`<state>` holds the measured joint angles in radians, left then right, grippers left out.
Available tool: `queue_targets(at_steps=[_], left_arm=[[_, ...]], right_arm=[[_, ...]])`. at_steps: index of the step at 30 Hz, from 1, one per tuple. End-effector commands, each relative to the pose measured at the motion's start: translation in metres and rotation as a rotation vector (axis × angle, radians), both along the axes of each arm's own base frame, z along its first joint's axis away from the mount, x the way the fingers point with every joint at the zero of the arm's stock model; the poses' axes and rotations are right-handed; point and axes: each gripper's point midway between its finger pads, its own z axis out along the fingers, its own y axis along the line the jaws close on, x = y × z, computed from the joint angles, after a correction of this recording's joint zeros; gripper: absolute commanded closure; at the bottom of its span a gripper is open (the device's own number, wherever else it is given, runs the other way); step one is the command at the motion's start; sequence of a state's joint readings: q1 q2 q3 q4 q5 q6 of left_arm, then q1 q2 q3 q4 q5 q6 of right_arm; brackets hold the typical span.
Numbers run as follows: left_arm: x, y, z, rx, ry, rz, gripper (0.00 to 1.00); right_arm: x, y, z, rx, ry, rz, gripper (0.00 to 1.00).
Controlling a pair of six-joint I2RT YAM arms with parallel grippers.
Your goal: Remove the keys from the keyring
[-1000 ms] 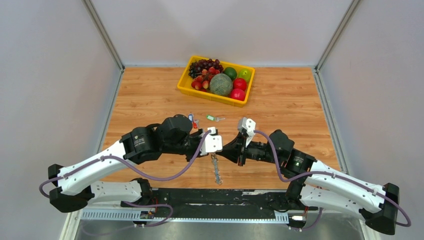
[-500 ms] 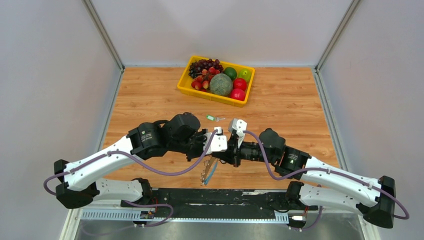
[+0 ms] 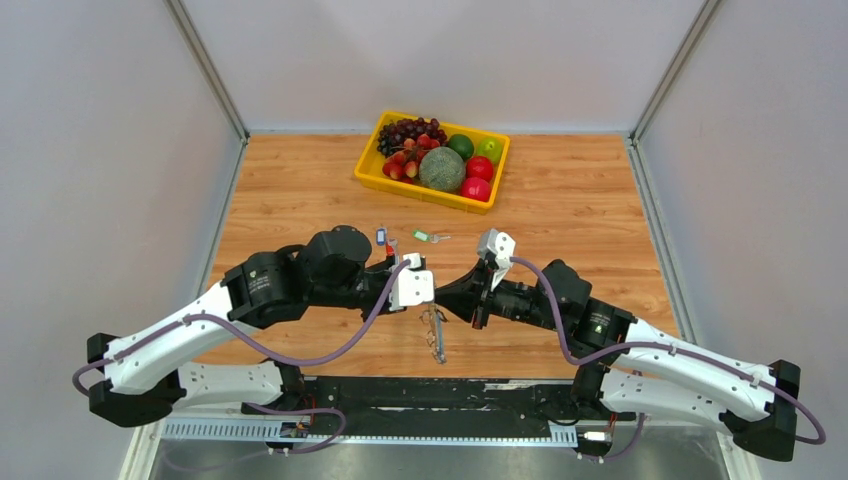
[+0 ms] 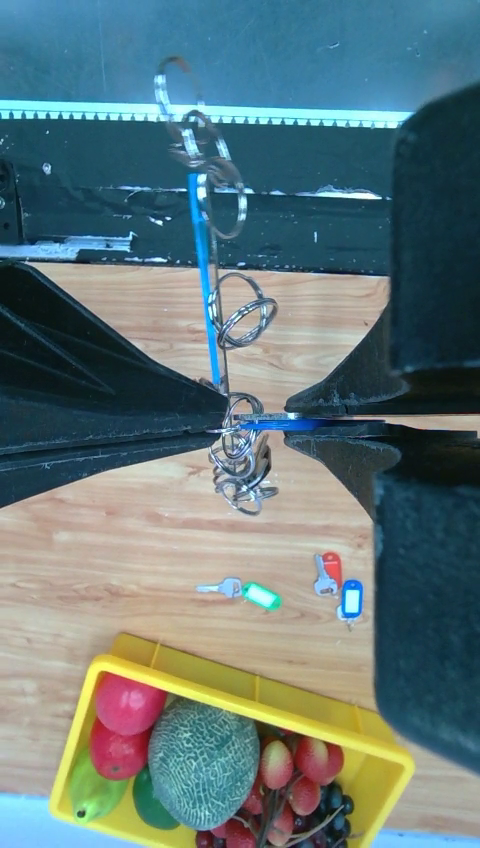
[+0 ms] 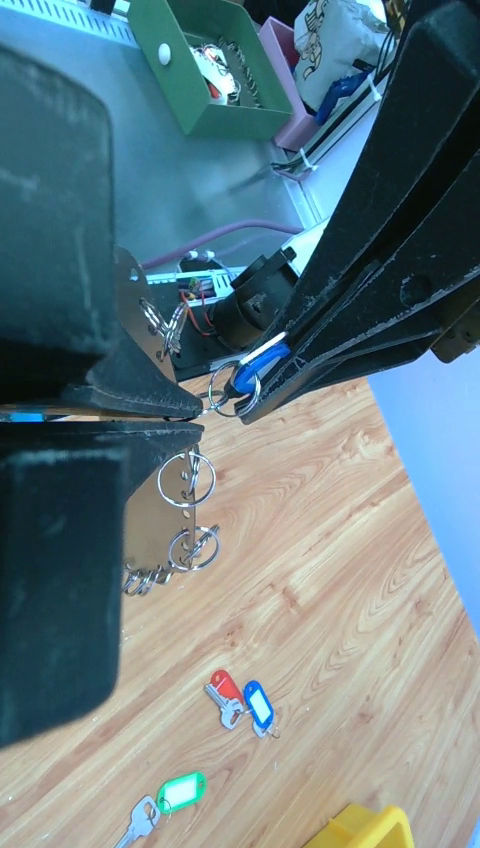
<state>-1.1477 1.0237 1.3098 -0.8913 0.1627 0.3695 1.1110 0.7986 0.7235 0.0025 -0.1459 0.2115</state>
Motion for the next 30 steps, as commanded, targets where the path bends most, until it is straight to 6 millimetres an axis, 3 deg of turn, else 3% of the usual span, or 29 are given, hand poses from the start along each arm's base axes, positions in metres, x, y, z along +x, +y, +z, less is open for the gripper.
queue_targets(at_steps=[1,10,30], left_arm=[[-0.008,-0.004,0.027,-0.107,-0.046,-0.061,1.00],[-0.018,0.000,0.019,-0.113,-0.017,-0.086,1.00],[-0.030,-0.001,-0.010,0.013,-0.038,-0.146,1.00]], right_arm=[[0.015,-0.006,-0.025,-0.065,0.058,-0.093,1.00],[0.026,-0.019,-0.017,-0.021,0.066,-0.195,1.00],[0.046,-0.018,-0.013,-0.005,0.220,-0.331,1.00]])
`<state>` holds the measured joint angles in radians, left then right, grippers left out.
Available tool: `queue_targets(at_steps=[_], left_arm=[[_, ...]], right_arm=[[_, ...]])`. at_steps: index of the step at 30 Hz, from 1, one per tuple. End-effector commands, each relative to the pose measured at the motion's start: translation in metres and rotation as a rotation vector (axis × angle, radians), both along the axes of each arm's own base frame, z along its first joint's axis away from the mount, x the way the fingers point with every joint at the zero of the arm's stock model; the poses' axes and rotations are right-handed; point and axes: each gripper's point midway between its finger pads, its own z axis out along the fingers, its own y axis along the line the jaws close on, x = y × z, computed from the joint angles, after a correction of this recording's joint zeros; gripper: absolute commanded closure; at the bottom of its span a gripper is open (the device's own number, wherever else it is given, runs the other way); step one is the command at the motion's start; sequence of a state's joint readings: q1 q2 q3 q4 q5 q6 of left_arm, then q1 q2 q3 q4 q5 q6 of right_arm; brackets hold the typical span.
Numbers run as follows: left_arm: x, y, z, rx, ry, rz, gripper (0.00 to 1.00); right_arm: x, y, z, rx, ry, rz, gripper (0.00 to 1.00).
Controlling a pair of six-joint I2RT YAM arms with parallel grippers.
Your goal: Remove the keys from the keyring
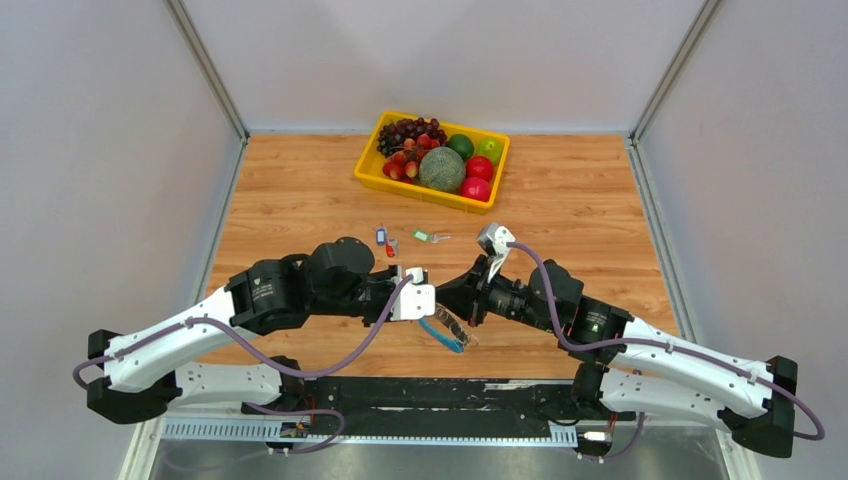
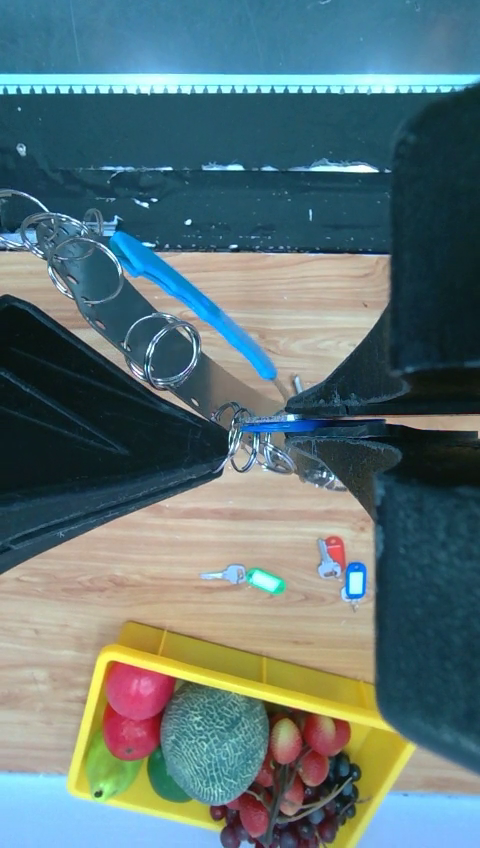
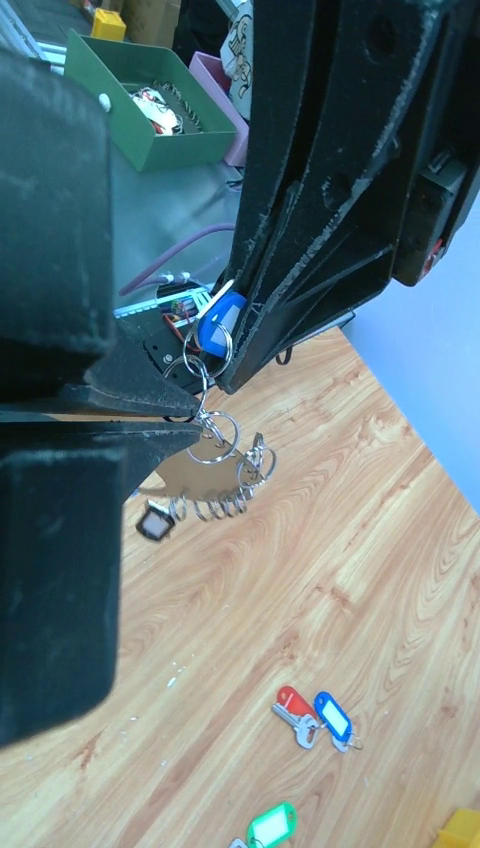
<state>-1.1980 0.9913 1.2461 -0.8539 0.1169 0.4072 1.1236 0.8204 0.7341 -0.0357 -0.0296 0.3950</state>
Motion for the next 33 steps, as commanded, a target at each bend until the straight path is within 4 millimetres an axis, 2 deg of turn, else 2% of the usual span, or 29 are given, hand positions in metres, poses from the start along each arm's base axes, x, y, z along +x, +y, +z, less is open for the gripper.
queue_targets(at_steps=[1,19,28,33], left_arm=[[-0.027,-0.002,-0.001,0.010,0.017,-0.121,1.00],[-0.037,-0.006,-0.019,0.122,-0.093,-0.177,1.00],[-0.038,-0.010,-0.019,0.090,-0.149,-0.190,1.00],[-0.029,-0.013,-0.019,0.077,-0.214,-0.168,1.00]], right_arm=[[0.038,-0.019,-0.005,-0.043,0.045,-0.223,1.00],[0.049,-0.021,-0.003,0.003,0.155,-0.312,1.00],[0.059,-0.033,-0.001,0.119,0.276,-0.438,1.00],[0.060,-0.036,0.004,0.220,0.345,-0.462,1.00]])
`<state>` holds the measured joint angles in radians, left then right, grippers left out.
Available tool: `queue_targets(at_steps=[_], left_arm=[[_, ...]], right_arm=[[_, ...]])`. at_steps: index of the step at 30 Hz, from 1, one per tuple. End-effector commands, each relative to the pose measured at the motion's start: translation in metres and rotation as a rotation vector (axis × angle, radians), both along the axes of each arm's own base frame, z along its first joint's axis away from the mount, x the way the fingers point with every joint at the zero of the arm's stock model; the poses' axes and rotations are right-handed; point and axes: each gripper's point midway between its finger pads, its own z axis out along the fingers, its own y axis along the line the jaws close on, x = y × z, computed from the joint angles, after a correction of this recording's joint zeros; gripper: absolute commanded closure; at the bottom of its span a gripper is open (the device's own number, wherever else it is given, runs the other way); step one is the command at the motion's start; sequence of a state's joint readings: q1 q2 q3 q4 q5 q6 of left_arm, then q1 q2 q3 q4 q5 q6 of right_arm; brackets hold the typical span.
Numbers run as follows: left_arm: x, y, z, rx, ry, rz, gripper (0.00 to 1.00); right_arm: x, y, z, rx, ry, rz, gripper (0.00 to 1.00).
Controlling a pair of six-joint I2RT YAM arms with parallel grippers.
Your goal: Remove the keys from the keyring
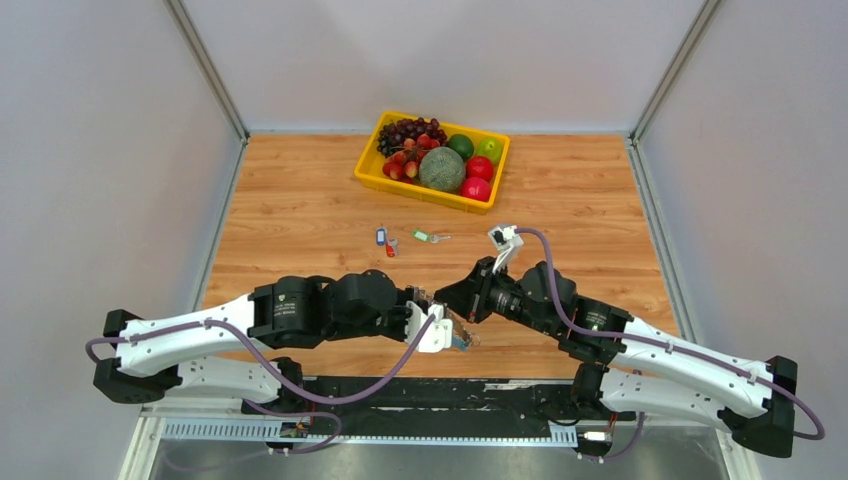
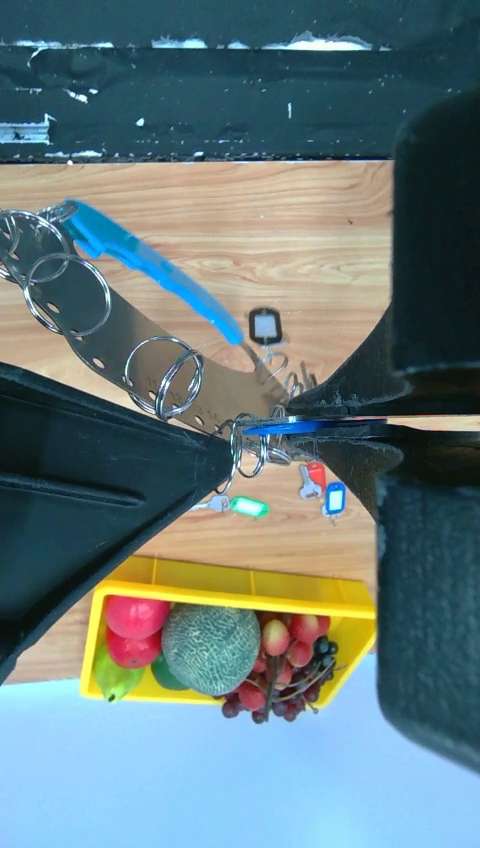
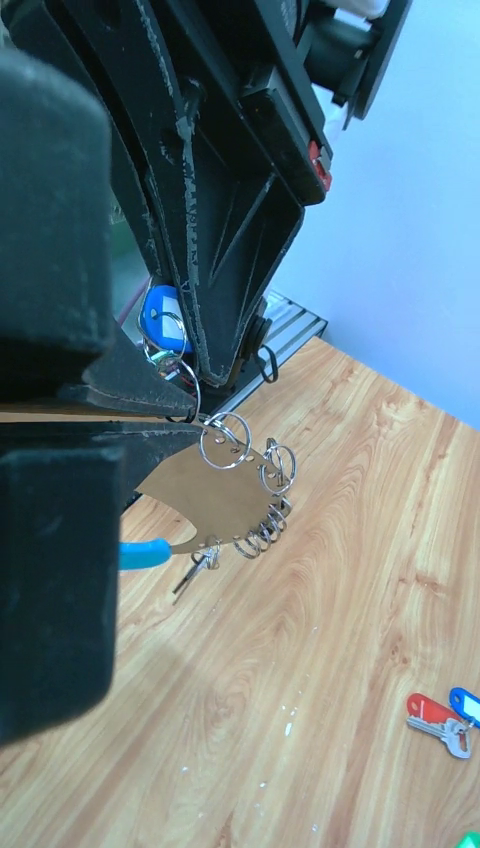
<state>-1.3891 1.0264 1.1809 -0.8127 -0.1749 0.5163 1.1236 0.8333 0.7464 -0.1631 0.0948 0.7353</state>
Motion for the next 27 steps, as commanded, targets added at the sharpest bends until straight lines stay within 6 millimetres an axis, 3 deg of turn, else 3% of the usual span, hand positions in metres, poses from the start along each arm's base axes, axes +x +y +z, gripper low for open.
queue_targets(at_steps=[1,18,27], left_arm=[[-0.032,-0.006,0.004,-0.047,0.018,-0.157,1.00],[-0.021,-0.015,-0.013,0.041,-0.250,-0.165,1.00],[-0.022,-0.020,-0.027,0.096,-0.330,-0.178,1.00]], right_arm=[[0.051,-0.029,0.027,0.145,0.012,-0.319,1.00],[0.050,-0.038,0.033,0.332,0.168,-0.392,1.00],[0.060,-0.059,0.041,0.444,0.216,-0.487,1.00]])
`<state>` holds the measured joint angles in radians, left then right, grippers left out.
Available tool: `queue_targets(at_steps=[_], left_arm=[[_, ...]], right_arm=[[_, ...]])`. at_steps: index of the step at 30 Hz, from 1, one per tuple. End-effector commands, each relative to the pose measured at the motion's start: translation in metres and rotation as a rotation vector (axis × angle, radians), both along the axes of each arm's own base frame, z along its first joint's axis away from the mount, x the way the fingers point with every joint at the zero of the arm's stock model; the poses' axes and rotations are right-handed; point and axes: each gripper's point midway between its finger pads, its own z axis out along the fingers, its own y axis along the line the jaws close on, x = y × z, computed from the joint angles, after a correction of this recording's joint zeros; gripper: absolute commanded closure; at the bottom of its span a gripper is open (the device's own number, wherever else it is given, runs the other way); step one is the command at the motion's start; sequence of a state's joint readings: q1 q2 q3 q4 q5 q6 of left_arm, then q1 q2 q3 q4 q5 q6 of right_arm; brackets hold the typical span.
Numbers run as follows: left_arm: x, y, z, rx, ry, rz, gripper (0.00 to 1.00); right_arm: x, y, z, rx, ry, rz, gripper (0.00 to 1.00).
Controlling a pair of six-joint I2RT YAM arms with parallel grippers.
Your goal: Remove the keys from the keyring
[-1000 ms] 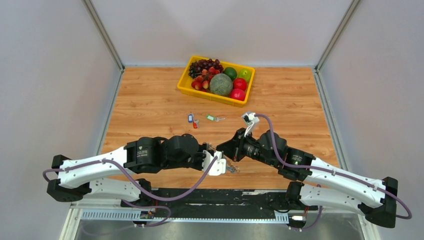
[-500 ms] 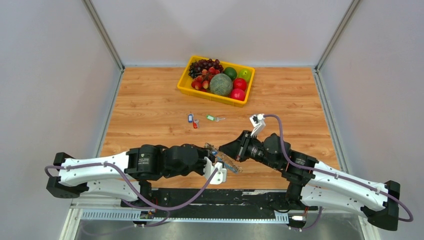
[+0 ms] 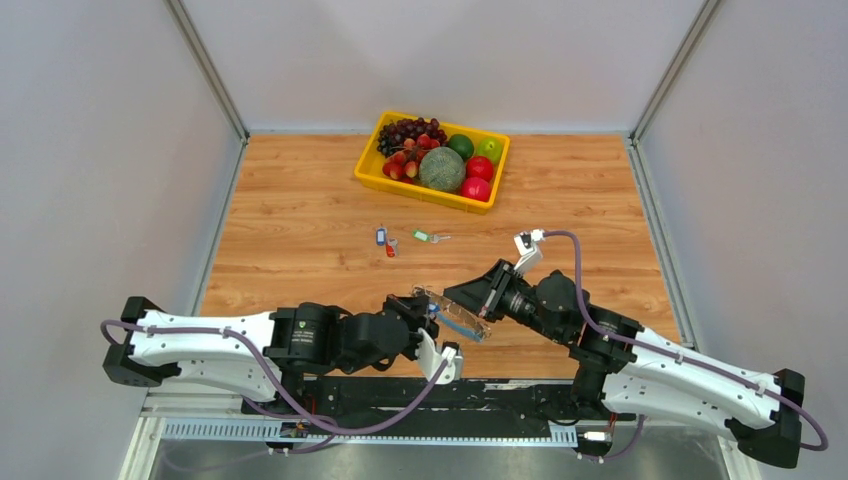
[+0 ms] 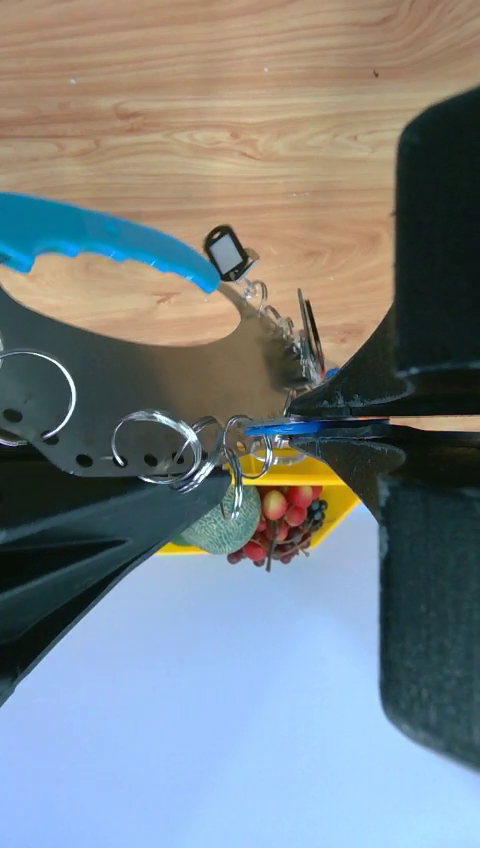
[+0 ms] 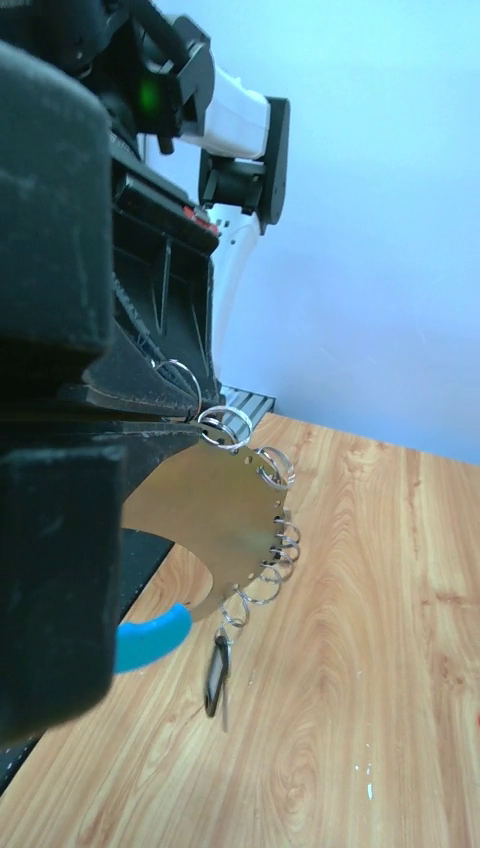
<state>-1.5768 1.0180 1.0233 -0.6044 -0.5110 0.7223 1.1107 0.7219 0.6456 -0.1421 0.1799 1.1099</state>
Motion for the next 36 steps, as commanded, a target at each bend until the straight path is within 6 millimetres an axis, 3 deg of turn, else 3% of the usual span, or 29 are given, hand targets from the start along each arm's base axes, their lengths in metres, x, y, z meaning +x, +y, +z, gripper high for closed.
queue_targets(at_steps=[1,6,14,19,27,33,36], left_arm=[[-0.028,-0.008,-0.024,0.082,0.019,-0.135,1.00],[-0.027,-0.010,-0.018,0.031,0.019,-0.132,1.00],[-0.035,-0.007,0.026,-0.215,0.207,-0.140,1.00],[-0.045,-0.004,0.036,-0.263,0.256,-0.189,1.00],[-0.050,-0.002,0.042,-0.309,0.299,-0.213,1.00],[-0.041,-0.002,0.051,-0.366,0.368,-0.180,1.00],[-0.042,-0.006,0.053,-0.387,0.416,-0.183,1.00]], right_arm=[[0.058,-0.043,0.040,0.174,-0.030,-0.359,1.00],[0.055,-0.040,0.032,0.172,-0.022,-0.340,1.00],[0.046,-0.034,0.025,0.145,-0.050,-0.270,1.00],[0.040,-0.039,0.030,0.122,-0.120,-0.245,0.82],[0.024,-0.040,0.027,0.005,-0.306,-0.122,0.66],[0.007,-0.033,0.026,-0.076,-0.460,0.015,0.73],[0.001,-0.028,0.034,-0.074,-0.527,0.068,0.82]])
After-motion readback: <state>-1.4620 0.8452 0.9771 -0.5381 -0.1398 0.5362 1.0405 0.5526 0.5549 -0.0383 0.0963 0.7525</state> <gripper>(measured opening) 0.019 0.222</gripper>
